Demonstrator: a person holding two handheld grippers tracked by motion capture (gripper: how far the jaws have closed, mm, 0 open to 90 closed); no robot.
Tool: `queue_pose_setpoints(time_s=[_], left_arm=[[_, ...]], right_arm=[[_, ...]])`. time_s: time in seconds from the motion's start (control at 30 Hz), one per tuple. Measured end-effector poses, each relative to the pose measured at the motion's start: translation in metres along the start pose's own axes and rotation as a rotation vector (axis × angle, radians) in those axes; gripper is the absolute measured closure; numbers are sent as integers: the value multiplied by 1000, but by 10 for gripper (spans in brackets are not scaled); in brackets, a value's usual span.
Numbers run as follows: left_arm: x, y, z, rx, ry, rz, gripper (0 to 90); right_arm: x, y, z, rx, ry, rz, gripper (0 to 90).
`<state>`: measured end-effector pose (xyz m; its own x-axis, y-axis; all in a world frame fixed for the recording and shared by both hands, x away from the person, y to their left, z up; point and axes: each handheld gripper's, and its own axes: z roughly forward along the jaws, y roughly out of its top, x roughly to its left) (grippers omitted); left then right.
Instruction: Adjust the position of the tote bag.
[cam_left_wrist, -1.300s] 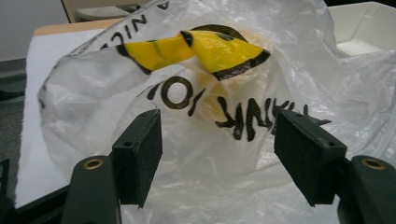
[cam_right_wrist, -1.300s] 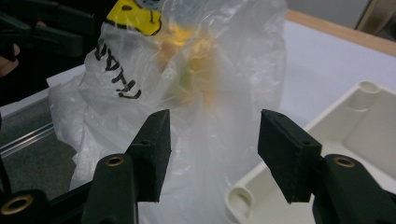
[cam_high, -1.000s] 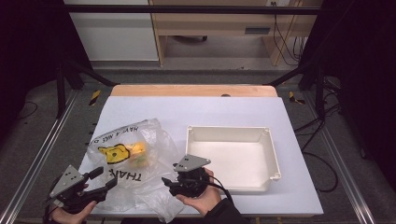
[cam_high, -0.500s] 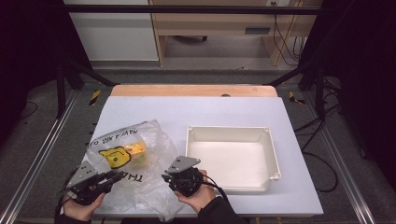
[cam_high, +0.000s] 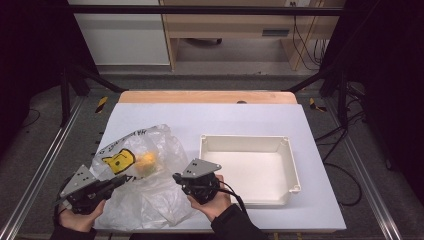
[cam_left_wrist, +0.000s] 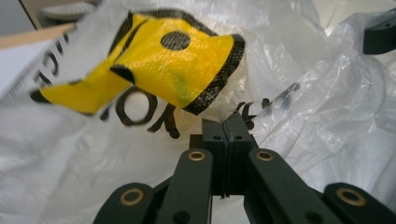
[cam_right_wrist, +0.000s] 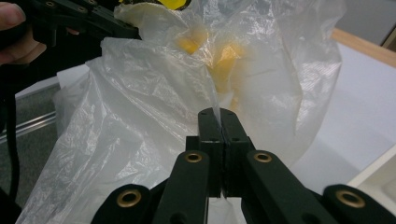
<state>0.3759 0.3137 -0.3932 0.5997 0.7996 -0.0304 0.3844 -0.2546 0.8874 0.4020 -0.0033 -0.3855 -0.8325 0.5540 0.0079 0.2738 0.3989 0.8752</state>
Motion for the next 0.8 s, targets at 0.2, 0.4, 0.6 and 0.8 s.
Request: queue_pose_setpoints(time_s=[0.2,0.4,0.6,0.8], left_arm=[[6,23,2,-59,6,-26,899],[13,33,5,-116,28,-72,900],[16,28,7,-114,35,-80,897],[14,25,4,-113,31,-83,749]], right_arm=[[-6,11,-4,-53,-28,17,899],[-15,21,-5,-116,-56,56,900],[-16,22,0,-127,-68,63,900],[-14,25,3,-134,-73,61,900]])
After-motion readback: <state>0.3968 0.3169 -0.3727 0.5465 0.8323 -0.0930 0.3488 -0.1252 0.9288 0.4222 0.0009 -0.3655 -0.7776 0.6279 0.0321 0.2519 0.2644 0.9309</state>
